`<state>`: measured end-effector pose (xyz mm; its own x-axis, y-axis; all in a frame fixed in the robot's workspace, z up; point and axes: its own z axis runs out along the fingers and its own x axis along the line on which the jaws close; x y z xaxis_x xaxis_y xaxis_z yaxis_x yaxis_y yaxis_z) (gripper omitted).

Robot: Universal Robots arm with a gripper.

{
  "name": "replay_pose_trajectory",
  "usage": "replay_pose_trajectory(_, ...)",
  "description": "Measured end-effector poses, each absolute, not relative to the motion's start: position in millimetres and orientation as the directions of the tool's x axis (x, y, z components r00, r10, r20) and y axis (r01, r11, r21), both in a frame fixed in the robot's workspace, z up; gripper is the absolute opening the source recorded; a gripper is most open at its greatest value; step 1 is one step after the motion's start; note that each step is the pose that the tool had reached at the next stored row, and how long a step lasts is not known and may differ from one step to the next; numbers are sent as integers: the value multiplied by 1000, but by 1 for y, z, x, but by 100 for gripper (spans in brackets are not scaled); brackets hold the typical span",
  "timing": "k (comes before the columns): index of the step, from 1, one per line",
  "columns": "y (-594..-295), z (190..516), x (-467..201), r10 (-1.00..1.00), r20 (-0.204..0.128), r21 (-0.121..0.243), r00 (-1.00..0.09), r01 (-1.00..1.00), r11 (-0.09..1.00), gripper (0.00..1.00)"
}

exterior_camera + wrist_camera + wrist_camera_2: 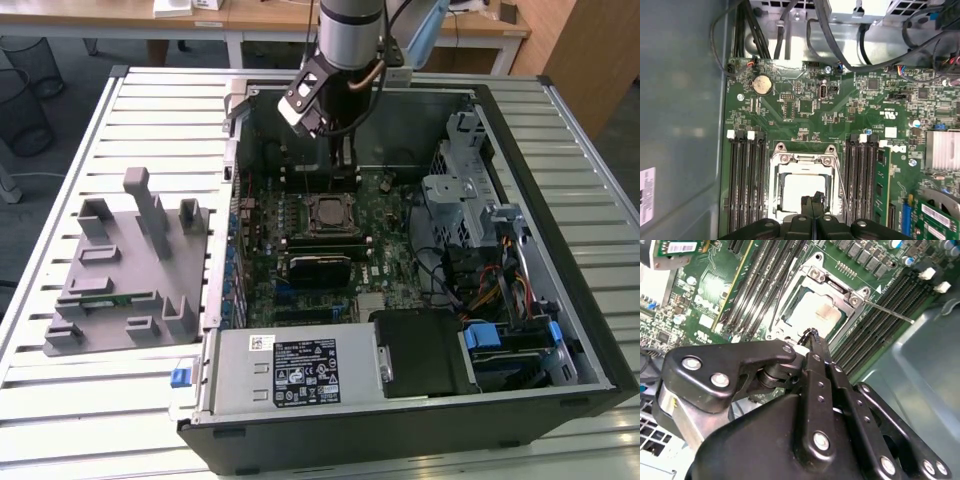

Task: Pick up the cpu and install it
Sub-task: 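Install the first cpu locking lever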

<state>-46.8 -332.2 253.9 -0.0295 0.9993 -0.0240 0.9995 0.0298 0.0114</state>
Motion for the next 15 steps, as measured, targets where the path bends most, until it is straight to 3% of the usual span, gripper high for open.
replay_pose_trajectory(9,-332,267,-47,999,-24,12,-41,999,42,11)
replay_pose_trajectory(15,-332,267,-48,991,-24,11,-134,991,135,11)
